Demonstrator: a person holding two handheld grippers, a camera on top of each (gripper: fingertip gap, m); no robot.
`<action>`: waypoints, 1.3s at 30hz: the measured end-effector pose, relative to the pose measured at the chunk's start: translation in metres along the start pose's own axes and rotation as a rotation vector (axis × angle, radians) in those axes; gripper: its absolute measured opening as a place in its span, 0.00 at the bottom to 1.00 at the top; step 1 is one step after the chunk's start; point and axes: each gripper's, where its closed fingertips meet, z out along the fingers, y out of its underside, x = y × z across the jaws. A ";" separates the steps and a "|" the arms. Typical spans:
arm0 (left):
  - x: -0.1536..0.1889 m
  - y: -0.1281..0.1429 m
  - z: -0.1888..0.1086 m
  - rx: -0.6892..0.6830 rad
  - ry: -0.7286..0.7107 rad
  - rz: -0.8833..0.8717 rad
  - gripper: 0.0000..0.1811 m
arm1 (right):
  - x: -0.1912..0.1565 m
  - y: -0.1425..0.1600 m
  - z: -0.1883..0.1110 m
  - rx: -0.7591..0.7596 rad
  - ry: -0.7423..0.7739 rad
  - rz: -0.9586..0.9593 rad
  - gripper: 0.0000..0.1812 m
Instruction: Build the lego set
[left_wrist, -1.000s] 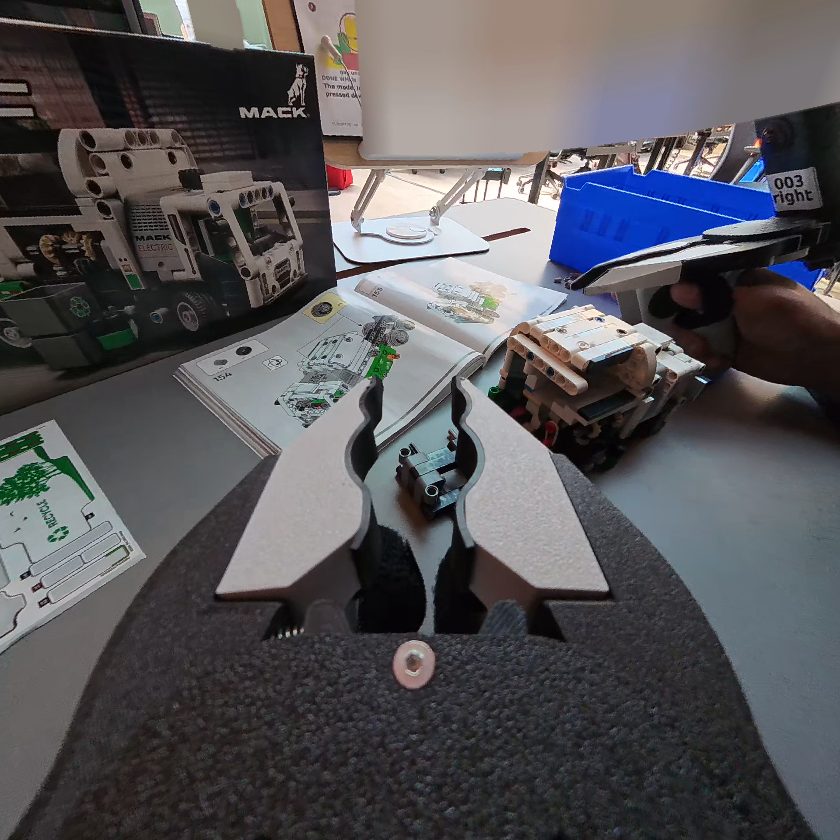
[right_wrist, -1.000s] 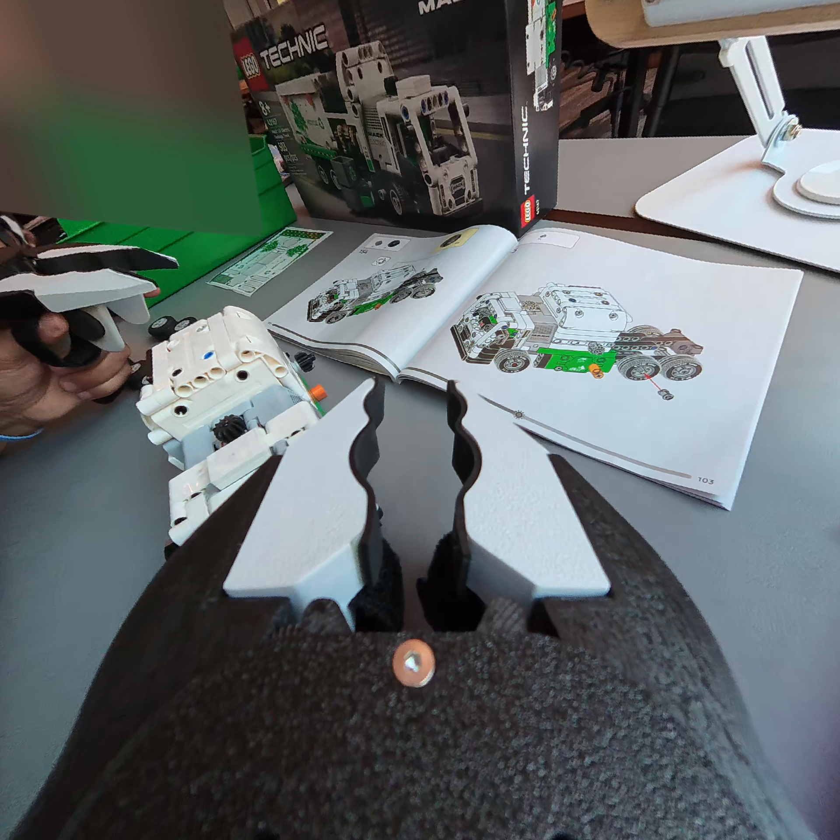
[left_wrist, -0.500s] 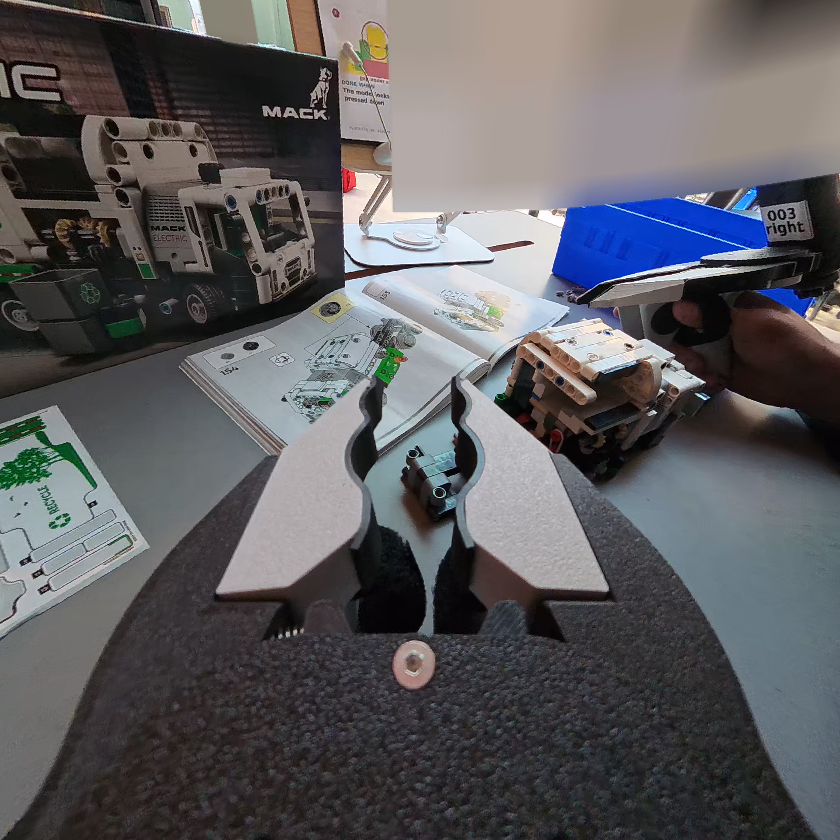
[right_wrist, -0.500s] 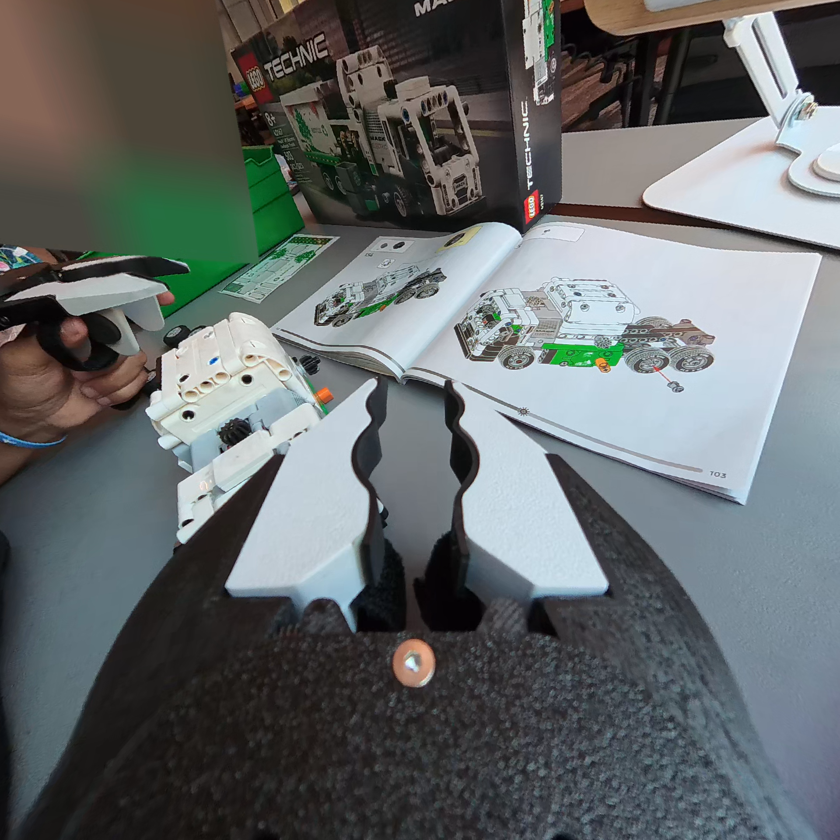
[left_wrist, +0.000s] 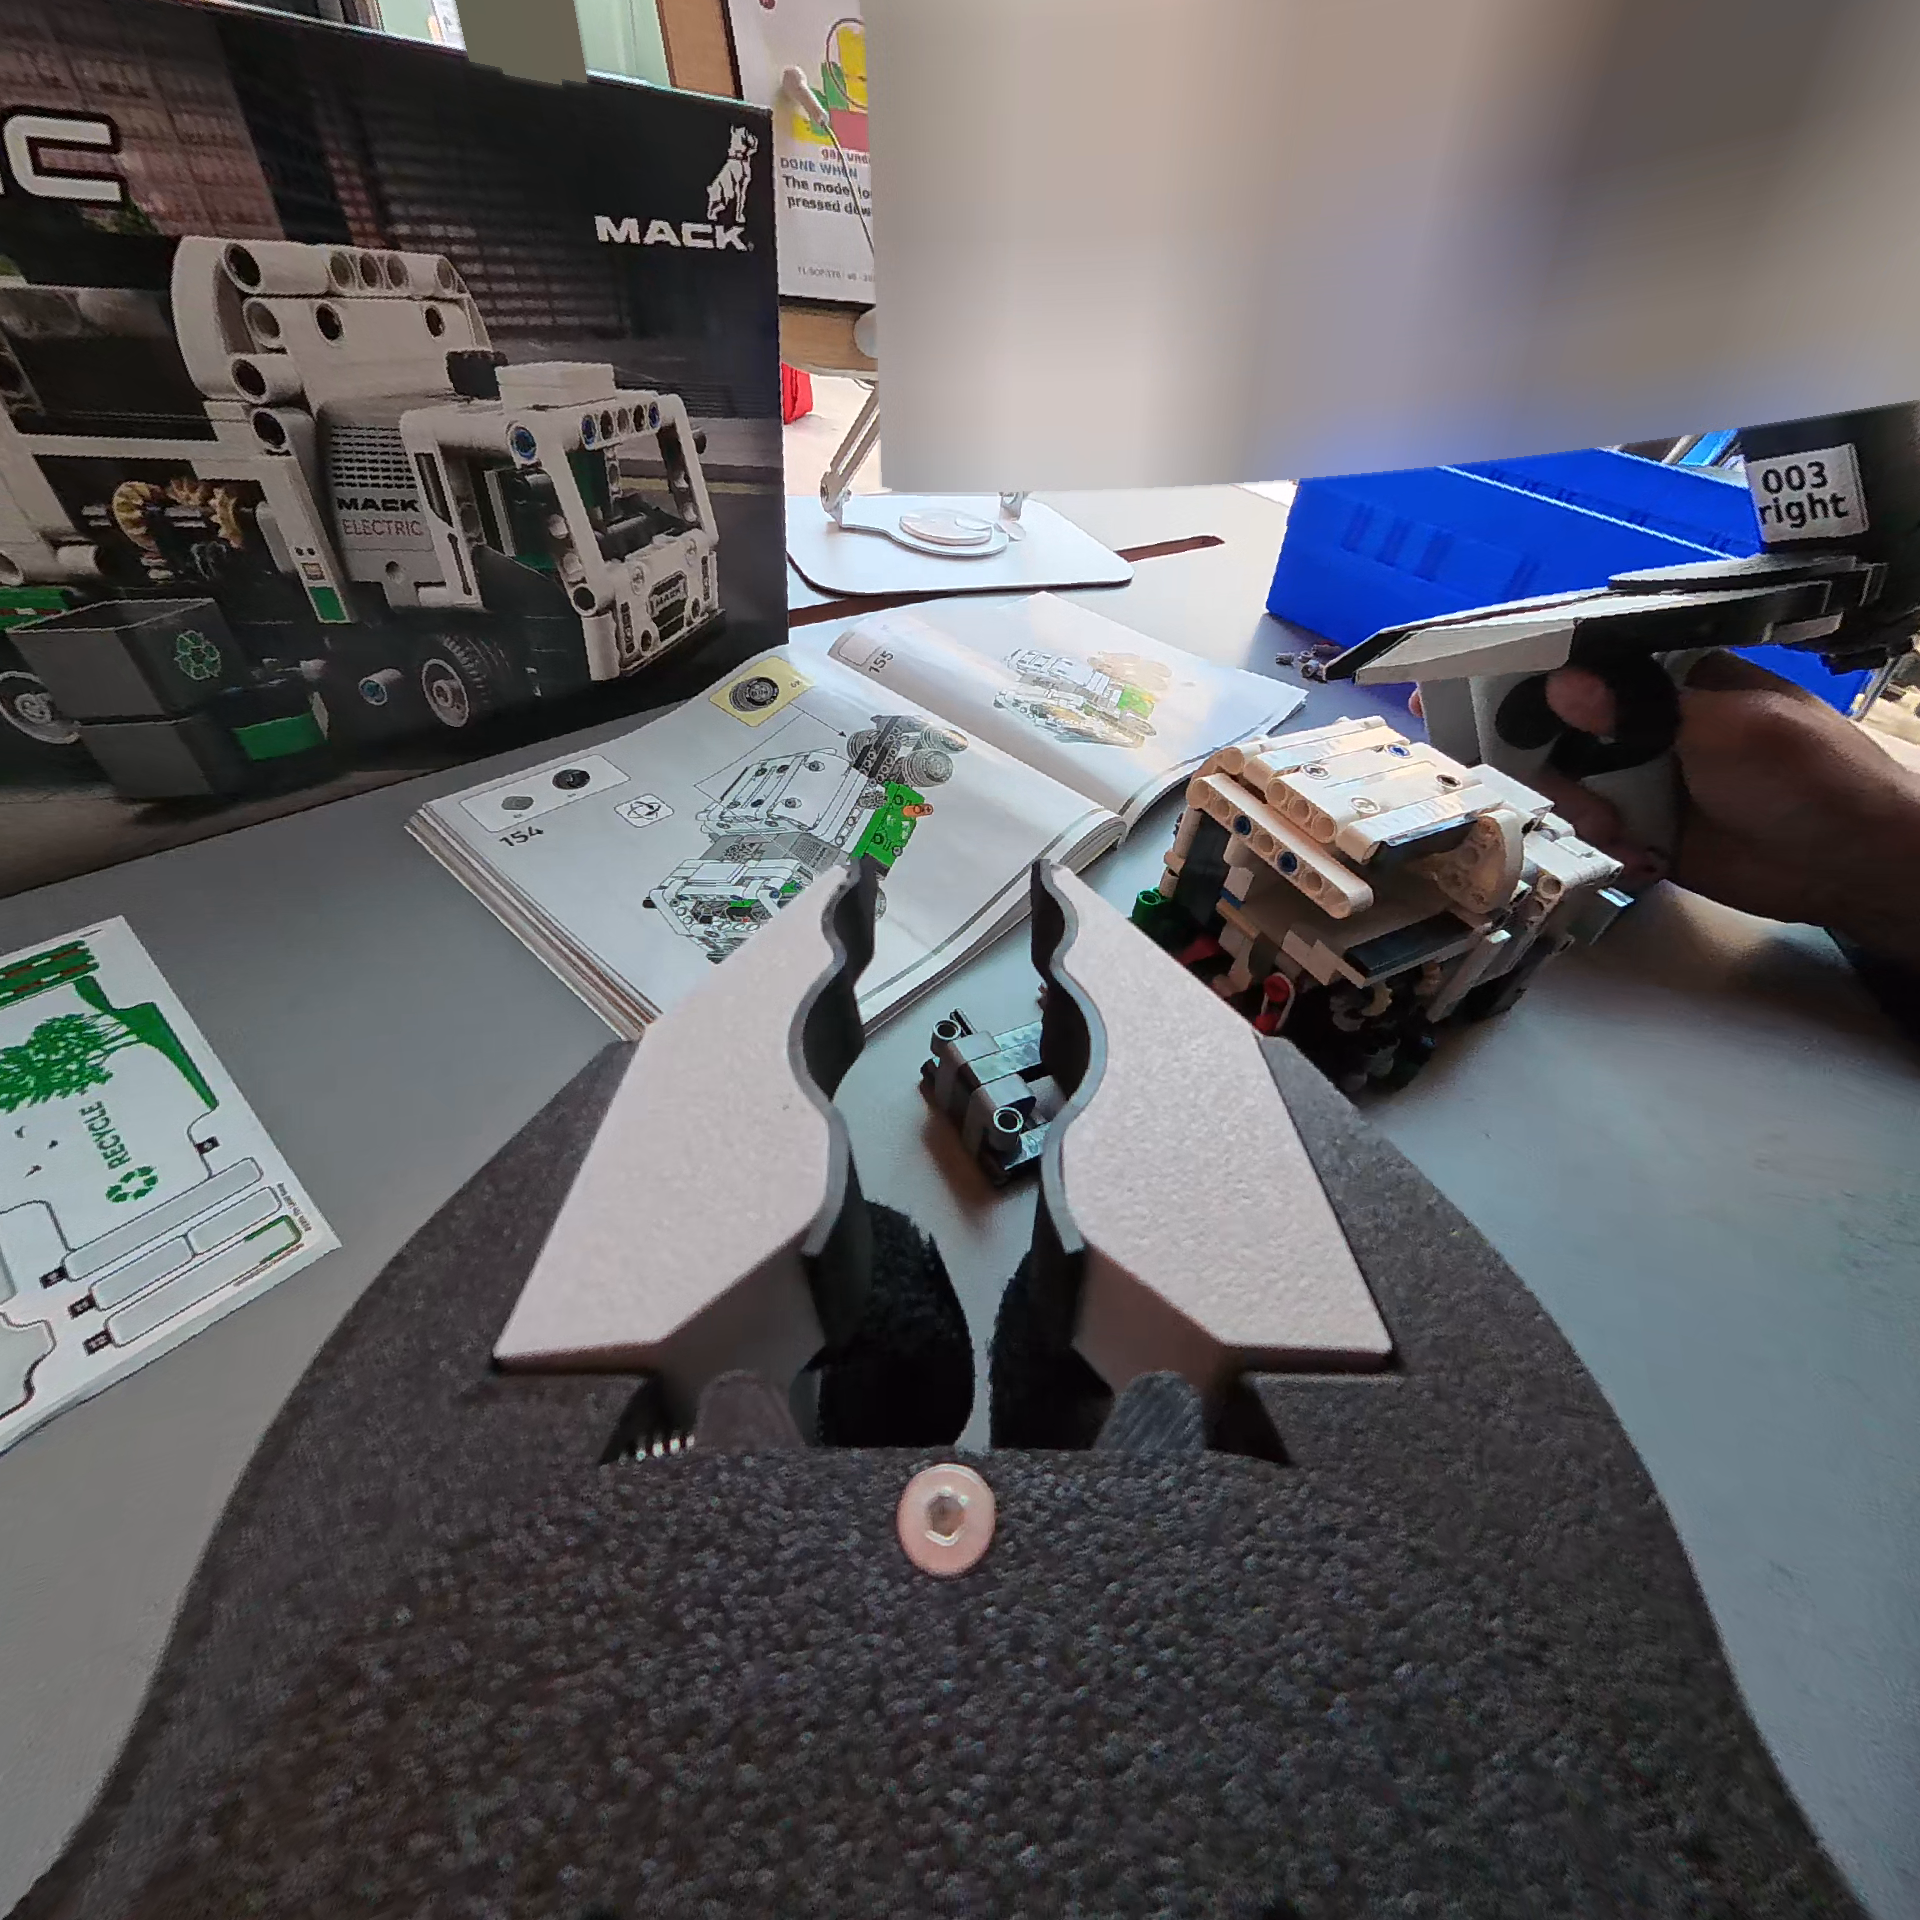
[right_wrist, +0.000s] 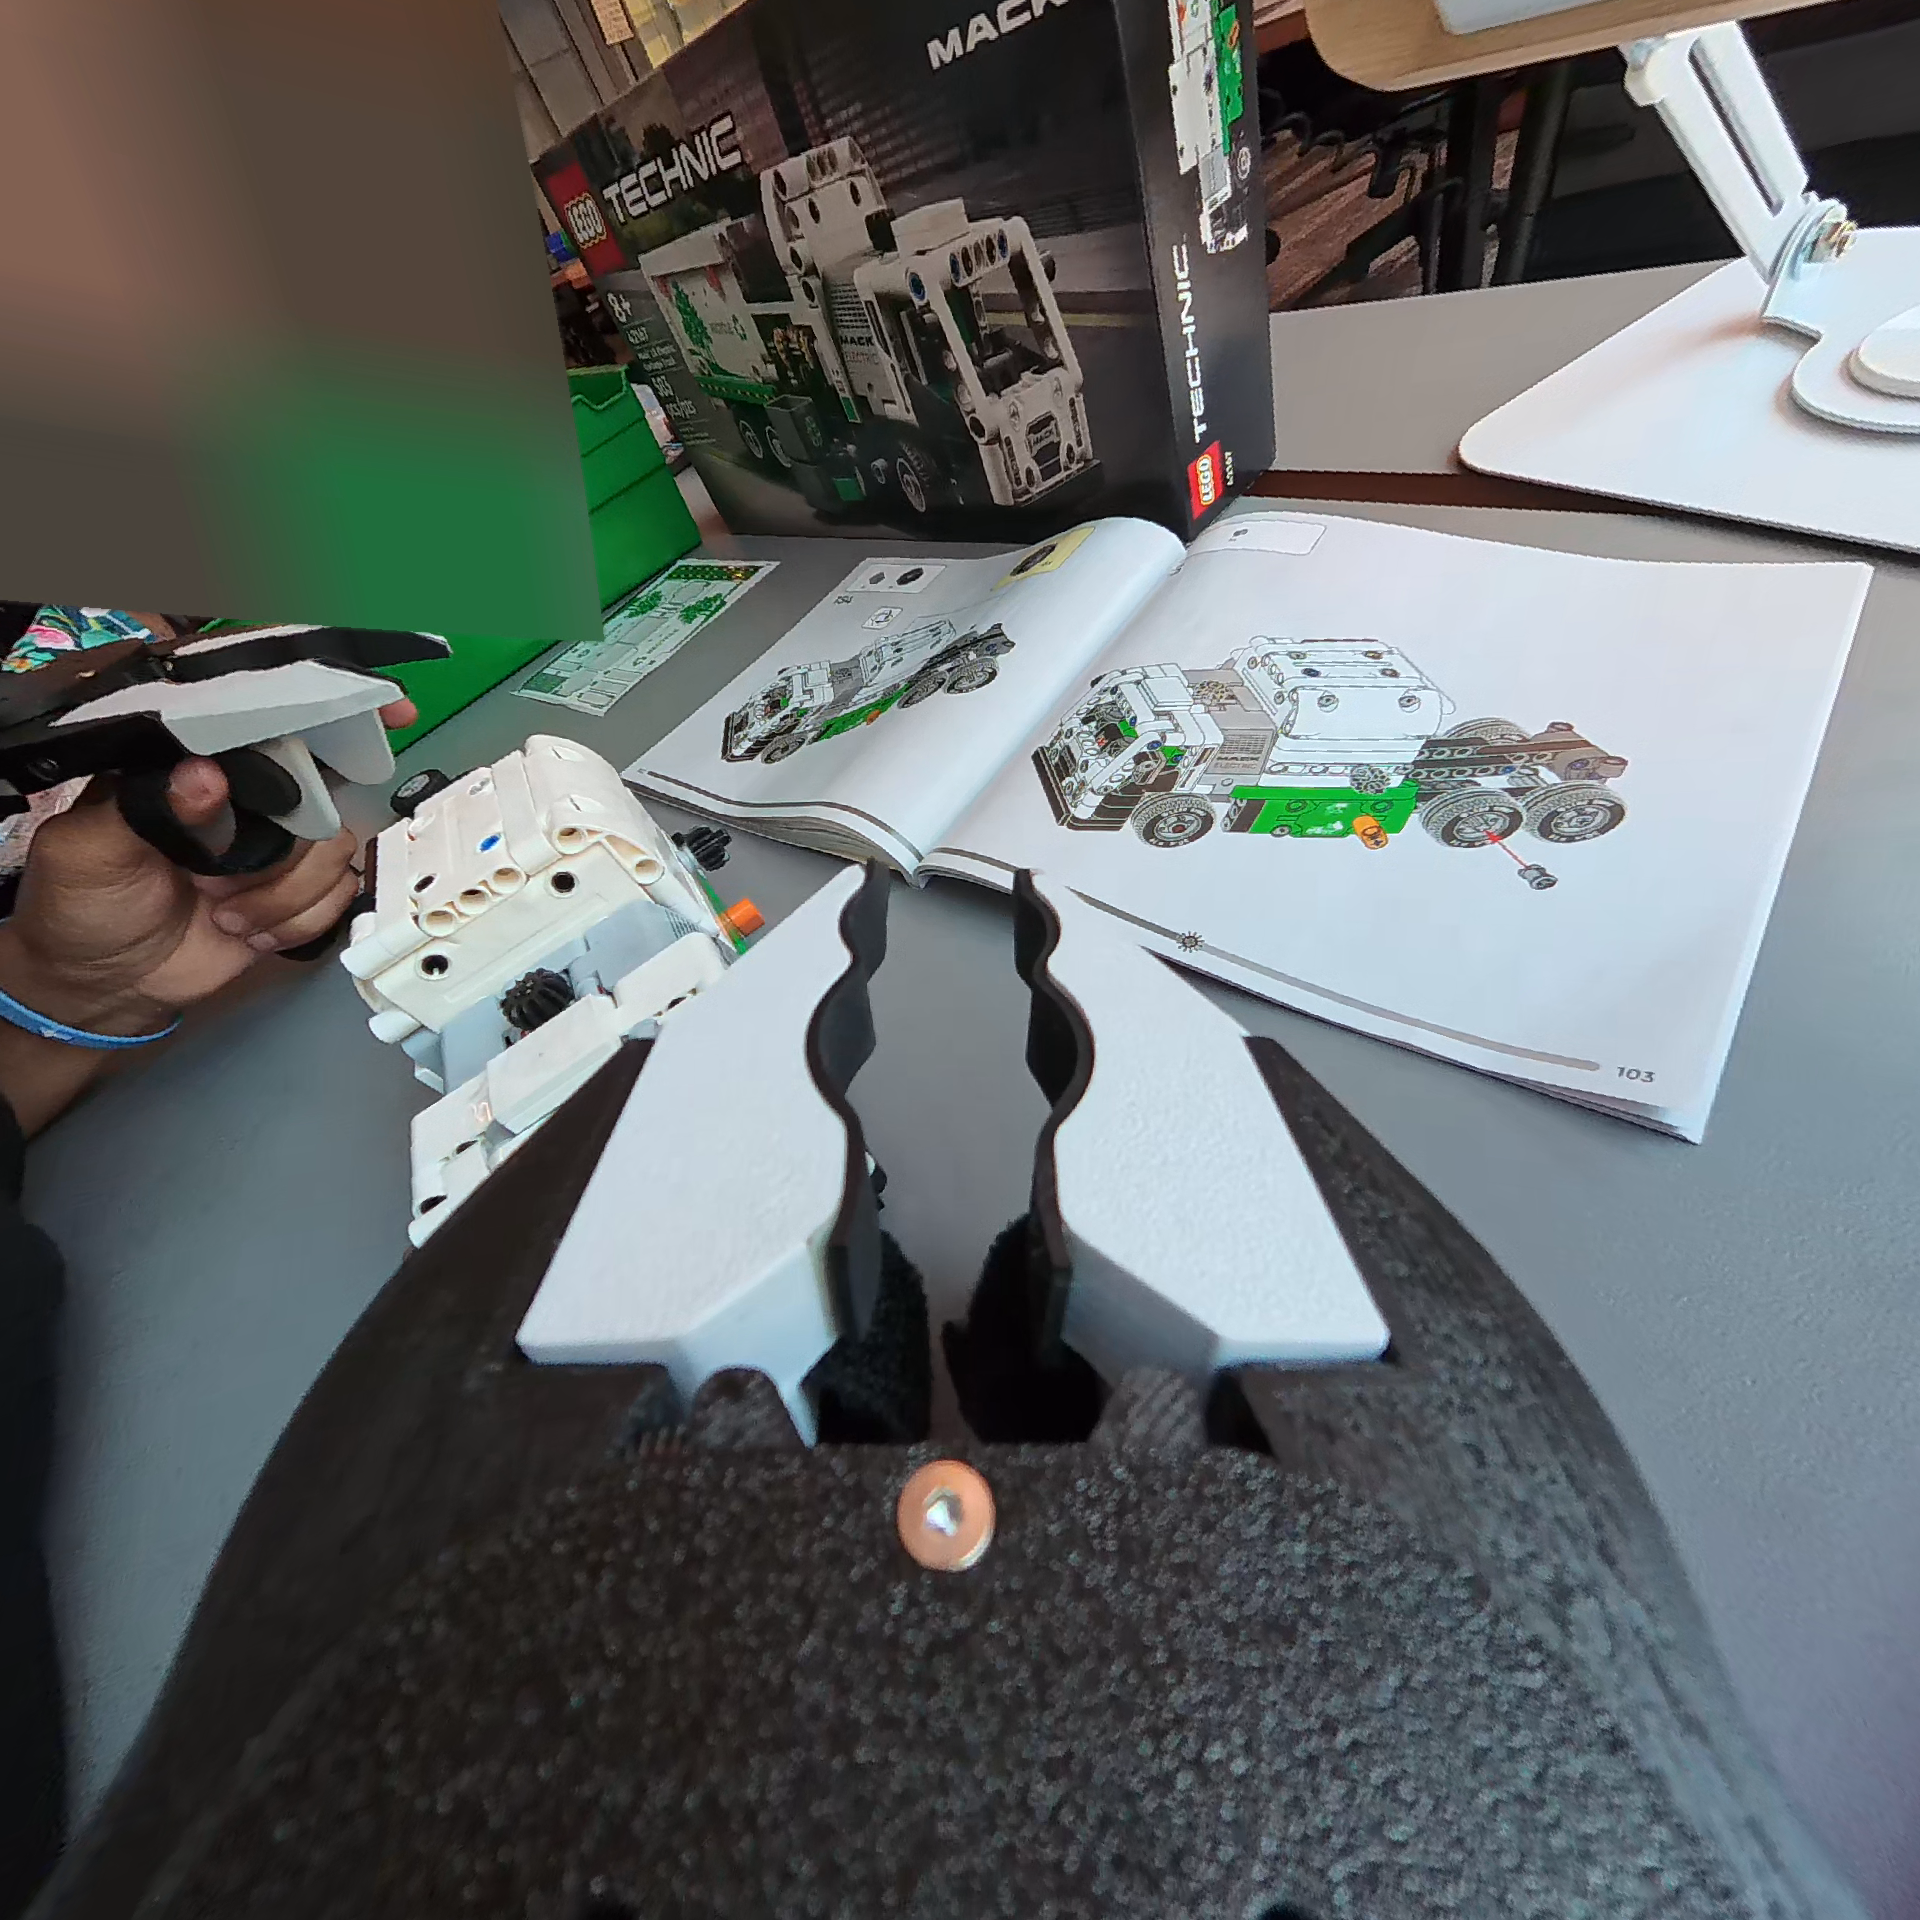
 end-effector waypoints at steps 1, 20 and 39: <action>0.000 0.000 0.000 0.003 -0.002 0.002 0.15 | 0.000 0.000 0.000 0.000 0.000 0.000 0.13; 0.000 0.003 0.002 -0.011 -0.008 0.020 0.15 | 0.001 0.000 0.000 0.002 -0.003 0.017 0.13; 0.000 0.001 0.001 -0.005 -0.020 0.036 0.15 | -0.001 -0.001 0.000 0.002 -0.011 0.023 0.13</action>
